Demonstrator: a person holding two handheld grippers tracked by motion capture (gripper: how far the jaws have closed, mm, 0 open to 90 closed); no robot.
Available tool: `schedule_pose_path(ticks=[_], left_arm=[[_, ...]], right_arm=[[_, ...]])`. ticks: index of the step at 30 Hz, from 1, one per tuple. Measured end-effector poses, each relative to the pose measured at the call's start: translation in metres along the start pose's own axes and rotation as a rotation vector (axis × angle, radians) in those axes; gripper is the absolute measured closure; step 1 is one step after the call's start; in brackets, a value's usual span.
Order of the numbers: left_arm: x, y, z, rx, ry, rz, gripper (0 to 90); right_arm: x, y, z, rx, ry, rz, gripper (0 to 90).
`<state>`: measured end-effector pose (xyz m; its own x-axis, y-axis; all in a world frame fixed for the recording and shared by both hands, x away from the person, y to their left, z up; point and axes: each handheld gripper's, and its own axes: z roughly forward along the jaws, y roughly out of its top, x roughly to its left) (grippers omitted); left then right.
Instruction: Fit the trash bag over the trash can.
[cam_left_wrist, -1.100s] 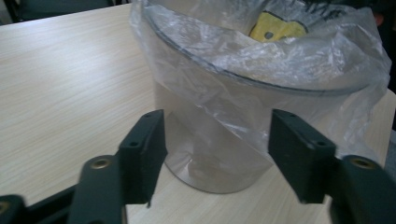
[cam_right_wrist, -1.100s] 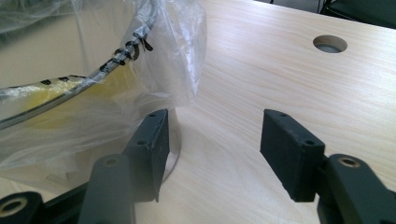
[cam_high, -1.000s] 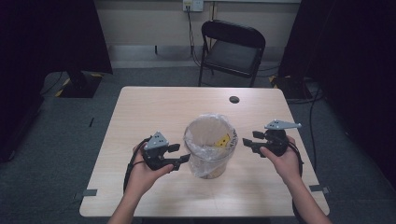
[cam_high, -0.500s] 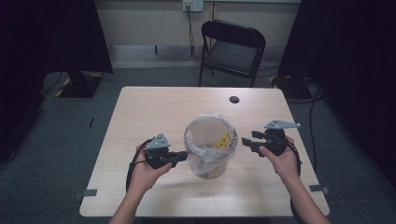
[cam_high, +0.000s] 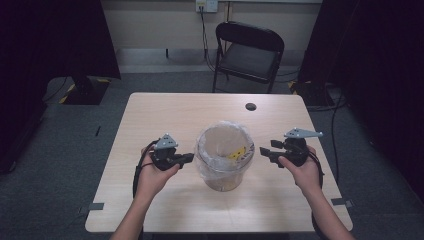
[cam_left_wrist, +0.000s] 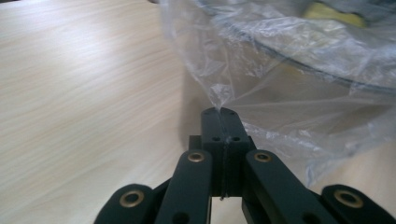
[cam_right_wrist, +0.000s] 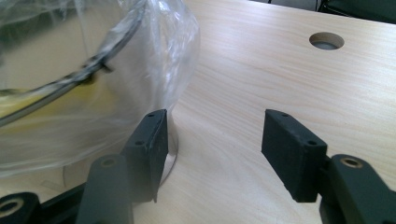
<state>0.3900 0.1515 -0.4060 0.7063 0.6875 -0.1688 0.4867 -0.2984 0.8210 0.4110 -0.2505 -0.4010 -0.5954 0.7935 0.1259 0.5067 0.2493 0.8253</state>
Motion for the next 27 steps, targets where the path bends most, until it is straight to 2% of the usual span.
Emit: schedule_pose_path(ticks=[5,8,13,18,19,20,21,22,25,27], left_arm=[[0.016,0.011,0.009,-0.008,0.051,-0.016,90.0],[0.023,0.021,0.015,-0.019,0.084,-0.009,90.0],[0.028,0.036,0.028,-0.008,0.120,0.001,90.0],[0.026,0.036,0.032,-0.016,0.135,0.023,88.7],[0.026,0.035,0.029,-0.023,0.142,0.011,82.4],[0.027,0.033,0.026,-0.038,0.134,-0.021,74.7],[0.027,0.033,0.023,-0.041,0.127,-0.036,66.4],[0.027,0.031,0.017,-0.051,0.129,-0.051,64.5],[0.026,0.025,-0.002,-0.075,0.158,-0.074,50.3],[0.024,0.020,-0.013,-0.091,0.150,-0.086,48.0]], right_arm=[[-0.003,0.000,0.000,-0.008,-0.001,0.011,39.8],[-0.006,0.000,-0.004,-0.028,0.002,0.026,38.1],[-0.009,0.002,-0.012,-0.053,0.003,0.038,38.2],[-0.007,-0.001,-0.012,-0.066,0.041,0.054,40.1],[-0.006,-0.001,-0.011,-0.063,0.047,0.051,40.2],[-0.005,-0.001,-0.010,-0.066,0.054,0.049,40.6],[-0.004,-0.001,-0.009,-0.064,0.064,0.047,42.2],[-0.003,0.000,-0.008,-0.066,0.066,0.039,42.7],[0.002,0.004,-0.006,-0.070,0.077,0.027,44.5],[0.004,0.008,-0.006,-0.079,0.083,0.016,46.5]])
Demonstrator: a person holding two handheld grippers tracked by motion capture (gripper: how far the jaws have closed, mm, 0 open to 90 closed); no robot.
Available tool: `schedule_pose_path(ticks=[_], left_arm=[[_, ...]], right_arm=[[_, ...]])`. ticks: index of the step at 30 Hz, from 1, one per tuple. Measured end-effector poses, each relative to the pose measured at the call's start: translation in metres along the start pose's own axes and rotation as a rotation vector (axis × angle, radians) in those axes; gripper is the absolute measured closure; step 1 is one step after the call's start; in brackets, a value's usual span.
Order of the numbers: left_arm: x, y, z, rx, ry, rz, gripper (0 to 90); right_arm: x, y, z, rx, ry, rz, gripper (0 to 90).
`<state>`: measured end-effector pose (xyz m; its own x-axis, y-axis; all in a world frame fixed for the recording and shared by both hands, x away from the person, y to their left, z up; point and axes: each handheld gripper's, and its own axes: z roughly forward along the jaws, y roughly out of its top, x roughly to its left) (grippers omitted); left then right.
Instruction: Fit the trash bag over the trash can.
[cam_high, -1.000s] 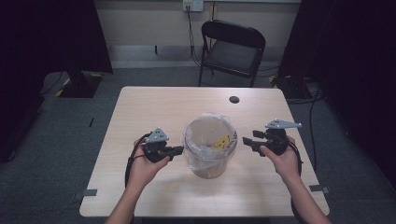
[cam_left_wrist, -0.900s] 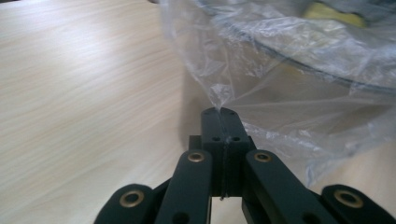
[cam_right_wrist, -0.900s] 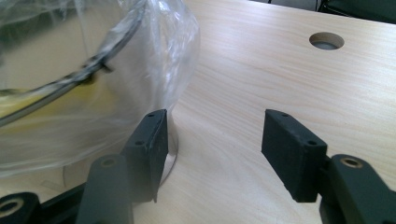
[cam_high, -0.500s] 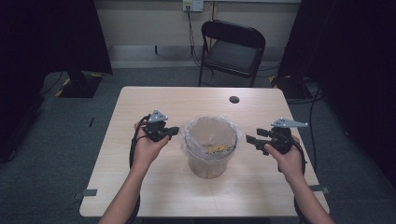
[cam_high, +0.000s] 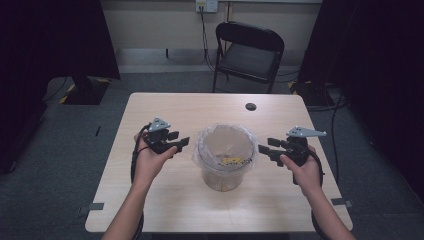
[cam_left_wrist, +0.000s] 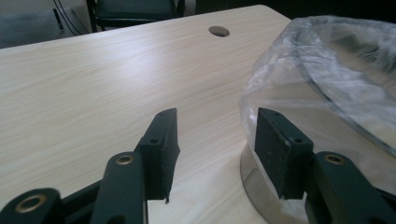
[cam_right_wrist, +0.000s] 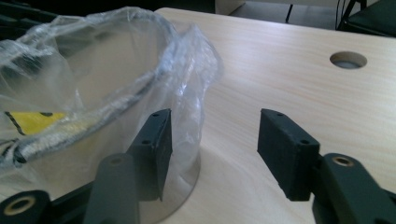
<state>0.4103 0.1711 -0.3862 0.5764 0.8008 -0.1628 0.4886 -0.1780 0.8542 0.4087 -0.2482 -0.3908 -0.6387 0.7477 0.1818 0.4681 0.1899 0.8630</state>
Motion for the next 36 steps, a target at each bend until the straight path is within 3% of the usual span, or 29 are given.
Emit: schedule_pose_path(ticks=[5,9,11,14,19,21,24,30,36], left_arm=[[-0.008,-0.013,-0.008,0.026,-0.069,-0.003,43.3],[-0.016,-0.021,0.007,0.061,-0.153,-0.011,43.0],[-0.019,-0.024,0.014,0.085,-0.205,-0.030,55.5],[-0.023,-0.027,0.020,0.112,-0.232,-0.016,72.9],[-0.026,-0.032,0.025,0.150,-0.231,0.015,90.0],[-0.027,-0.034,0.027,0.170,-0.204,0.034,90.0],[-0.027,-0.035,0.030,0.166,-0.208,0.034,90.0],[-0.028,-0.037,0.034,0.186,-0.198,0.047,90.0],[-0.025,-0.043,0.038,0.229,-0.152,0.078,90.0]], right_arm=[[0.003,0.009,0.009,0.009,0.000,-0.004,51.5],[0.007,0.013,0.019,0.035,0.003,-0.027,68.3],[0.009,0.013,0.022,0.054,0.003,-0.038,77.6],[0.013,0.013,0.024,0.084,0.006,-0.060,86.3],[0.012,0.009,0.025,0.121,0.002,-0.066,89.6],[0.010,0.005,0.027,0.134,-0.006,-0.062,89.6],[0.007,-0.001,0.032,0.149,-0.008,-0.038,89.5],[0.005,-0.014,0.043,0.189,-0.011,-0.045,89.5],[0.003,-0.023,0.048,0.211,-0.016,-0.052,89.5]])
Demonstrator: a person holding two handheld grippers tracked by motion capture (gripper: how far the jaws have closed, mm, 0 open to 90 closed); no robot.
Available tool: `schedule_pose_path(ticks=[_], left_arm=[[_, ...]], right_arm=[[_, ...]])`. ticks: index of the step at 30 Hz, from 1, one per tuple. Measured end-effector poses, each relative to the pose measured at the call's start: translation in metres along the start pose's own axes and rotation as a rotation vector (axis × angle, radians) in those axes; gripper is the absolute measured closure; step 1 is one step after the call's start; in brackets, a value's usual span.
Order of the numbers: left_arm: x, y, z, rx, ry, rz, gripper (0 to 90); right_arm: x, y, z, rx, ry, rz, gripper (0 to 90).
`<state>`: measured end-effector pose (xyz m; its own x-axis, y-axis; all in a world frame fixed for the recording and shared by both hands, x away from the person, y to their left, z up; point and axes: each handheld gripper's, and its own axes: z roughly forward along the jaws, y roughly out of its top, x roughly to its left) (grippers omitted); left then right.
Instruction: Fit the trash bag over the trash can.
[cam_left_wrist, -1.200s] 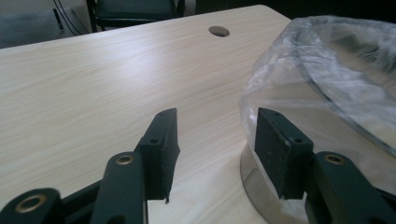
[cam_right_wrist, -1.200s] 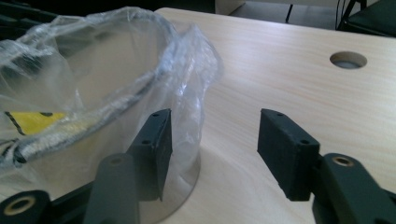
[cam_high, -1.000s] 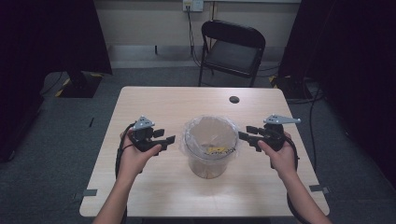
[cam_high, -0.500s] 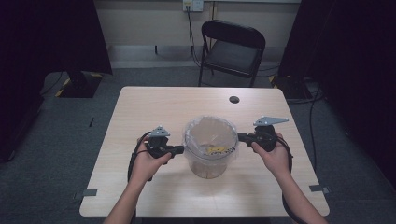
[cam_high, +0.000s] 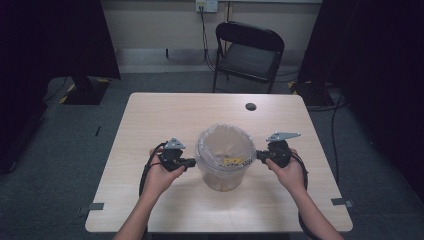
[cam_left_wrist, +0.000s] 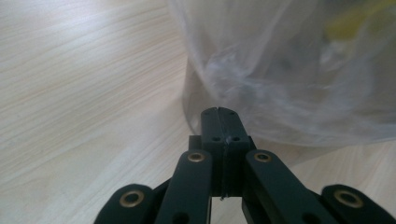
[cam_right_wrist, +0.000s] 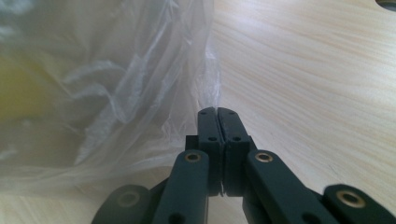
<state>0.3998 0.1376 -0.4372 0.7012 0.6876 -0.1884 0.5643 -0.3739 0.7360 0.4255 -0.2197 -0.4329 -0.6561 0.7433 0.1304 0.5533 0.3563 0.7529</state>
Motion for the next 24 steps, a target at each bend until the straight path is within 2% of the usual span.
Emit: schedule_pose_path(ticks=[3,5,7,11,13,15,16,17,18,19,20,21,24], left_arm=[[0.002,-0.002,0.002,0.025,0.019,0.007,90.0],[0.004,-0.004,0.003,0.016,0.012,-0.004,90.0],[0.004,-0.004,0.001,0.003,0.023,0.001,90.0],[0.004,-0.004,-0.010,-0.017,0.025,-0.002,90.0],[0.005,-0.005,-0.018,-0.044,0.027,-0.020,90.0],[0.007,-0.007,-0.026,-0.081,0.054,-0.017,80.4],[0.007,-0.008,-0.028,-0.096,0.055,-0.029,73.9],[0.008,-0.008,-0.031,-0.122,0.064,-0.033,66.6],[0.007,-0.008,-0.033,-0.142,0.073,-0.034,56.1],[0.007,-0.007,-0.035,-0.169,0.076,-0.045,49.5],[0.006,-0.006,-0.036,-0.197,0.050,-0.073,46.6],[0.006,-0.004,-0.037,-0.214,0.031,-0.084,47.2],[0.001,0.001,-0.036,-0.228,0.006,-0.063,47.7]], right_arm=[[-0.001,-0.002,0.001,0.008,-0.004,0.005,89.4],[-0.002,-0.004,0.001,0.004,-0.003,0.008,89.3],[-0.002,-0.005,0.000,0.001,0.001,0.008,88.3],[-0.001,-0.005,-0.005,-0.021,-0.005,0.005,85.7],[-0.001,-0.003,-0.009,-0.028,-0.012,0.008,83.1],[-0.002,-0.001,-0.014,-0.039,-0.024,0.008,79.3],[-0.002,0.000,-0.017,-0.048,-0.031,0.002,74.4],[-0.002,0.000,-0.019,-0.052,-0.042,0.001,68.2],[-0.002,0.001,-0.022,-0.063,-0.062,-0.005,66.0],[-0.002,0.002,-0.024,-0.073,-0.057,-0.007,62.3],[-0.003,0.002,-0.028,-0.094,-0.051,0.003,56.4],[-0.002,0.003,-0.030,-0.103,-0.060,0.009,56.5],[-0.002,0.004,-0.033,-0.103,-0.062,-0.005,53.6]])
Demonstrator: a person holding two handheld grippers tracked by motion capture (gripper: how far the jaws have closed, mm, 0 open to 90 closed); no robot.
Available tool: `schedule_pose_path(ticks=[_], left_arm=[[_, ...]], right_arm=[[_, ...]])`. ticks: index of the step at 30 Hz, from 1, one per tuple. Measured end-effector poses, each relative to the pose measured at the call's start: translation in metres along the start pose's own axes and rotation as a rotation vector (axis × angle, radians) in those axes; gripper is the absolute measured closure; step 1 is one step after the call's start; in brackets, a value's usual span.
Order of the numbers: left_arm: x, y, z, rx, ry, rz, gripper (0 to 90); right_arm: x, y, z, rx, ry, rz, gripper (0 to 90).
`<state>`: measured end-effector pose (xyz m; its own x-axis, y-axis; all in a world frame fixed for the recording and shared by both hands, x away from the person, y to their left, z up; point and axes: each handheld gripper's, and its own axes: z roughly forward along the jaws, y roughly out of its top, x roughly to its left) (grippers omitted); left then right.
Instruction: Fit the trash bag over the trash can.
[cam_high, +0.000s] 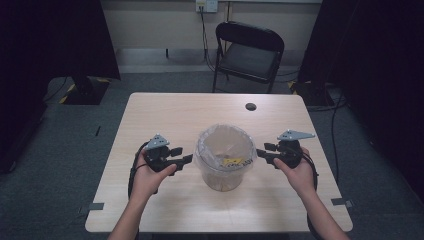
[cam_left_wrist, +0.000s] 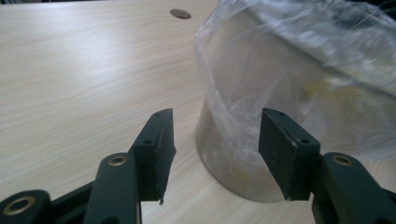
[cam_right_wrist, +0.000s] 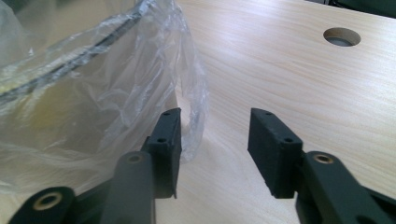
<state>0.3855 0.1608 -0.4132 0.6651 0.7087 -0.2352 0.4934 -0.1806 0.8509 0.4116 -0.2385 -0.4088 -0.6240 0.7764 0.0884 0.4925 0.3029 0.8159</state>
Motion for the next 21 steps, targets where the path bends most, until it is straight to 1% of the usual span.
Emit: schedule_pose_path(ticks=[1,2,3,4,5,6,7,8,9,10,12,13,14,15,16,17,18,19,20,21], left_arm=[[-0.001,0.001,0.002,-0.006,-0.019,0.003,49.4],[-0.002,0.001,0.003,-0.005,-0.027,0.008,53.3],[-0.002,0.001,0.007,0.008,-0.044,0.023,59.5],[-0.002,0.001,0.010,0.018,-0.064,0.019,67.5],[-0.002,0.001,0.014,0.014,-0.081,0.012,68.4],[-0.003,0.000,0.017,0.021,-0.098,0.014,73.2],[-0.003,-0.001,0.019,0.034,-0.103,0.015,79.1],[-0.003,-0.001,0.021,0.032,-0.104,0.021,83.0],[-0.003,-0.002,0.023,0.036,-0.116,0.015,86.9],[-0.002,-0.002,0.025,0.044,-0.117,0.016,90.0],[-0.003,-0.003,0.026,0.053,-0.111,0.026,90.0],[-0.003,-0.004,0.028,0.071,-0.109,0.013,90.0],[-0.003,-0.005,0.029,0.082,-0.104,0.015,90.0],[-0.003,-0.006,0.031,0.092,-0.096,0.028,90.0],[-0.003,-0.007,0.032,0.098,-0.093,0.030,90.0],[-0.002,-0.009,0.034,0.117,-0.094,0.016,90.0],[-0.001,-0.010,0.035,0.120,-0.089,0.015,90.0],[0.000,-0.011,0.035,0.128,-0.068,0.026,90.0],[0.001,-0.012,0.035,0.152,-0.040,0.035,90.0],[0.003,-0.012,0.035,0.162,-0.018,0.042,90.0]], right_arm=[[0.000,0.000,0.000,0.001,-0.004,-0.002,53.2],[0.001,0.000,0.000,0.005,-0.003,-0.006,52.2],[0.001,0.000,0.000,0.006,-0.002,-0.007,51.1],[0.001,0.000,0.001,0.008,-0.002,-0.004,50.1],[0.002,0.000,0.002,0.010,-0.002,-0.003,49.9],[0.002,0.000,0.003,0.011,0.001,-0.005,49.3],[0.003,0.000,0.003,0.011,0.001,-0.002,49.0],[0.003,0.000,0.004,0.010,0.003,0.000,48.6],[0.004,0.000,0.004,0.009,0.006,-0.004,47.9],[0.004,0.000,0.004,0.012,0.003,-0.007,47.3],[0.004,0.001,0.004,0.011,0.004,-0.003,47.2],[0.003,0.002,0.003,0.006,0.002,-0.002,46.4],[0.003,0.003,0.002,-0.007,-0.003,0.001,45.4],[0.003,0.004,0.001,-0.012,-0.002,0.006,45.2],[0.003,0.006,-0.001,-0.020,-0.006,0.005,44.6],[0.002,0.007,-0.002,-0.024,-0.008,0.002,43.6],[0.002,0.008,-0.005,-0.028,-0.011,0.003,42.8],[0.002,0.010,-0.007,-0.033,-0.015,0.002,41.5],[0.002,0.012,-0.009,-0.041,-0.018,0.007,39.2],[0.001,0.014,-0.011,-0.048,-0.017,0.011,38.1]])
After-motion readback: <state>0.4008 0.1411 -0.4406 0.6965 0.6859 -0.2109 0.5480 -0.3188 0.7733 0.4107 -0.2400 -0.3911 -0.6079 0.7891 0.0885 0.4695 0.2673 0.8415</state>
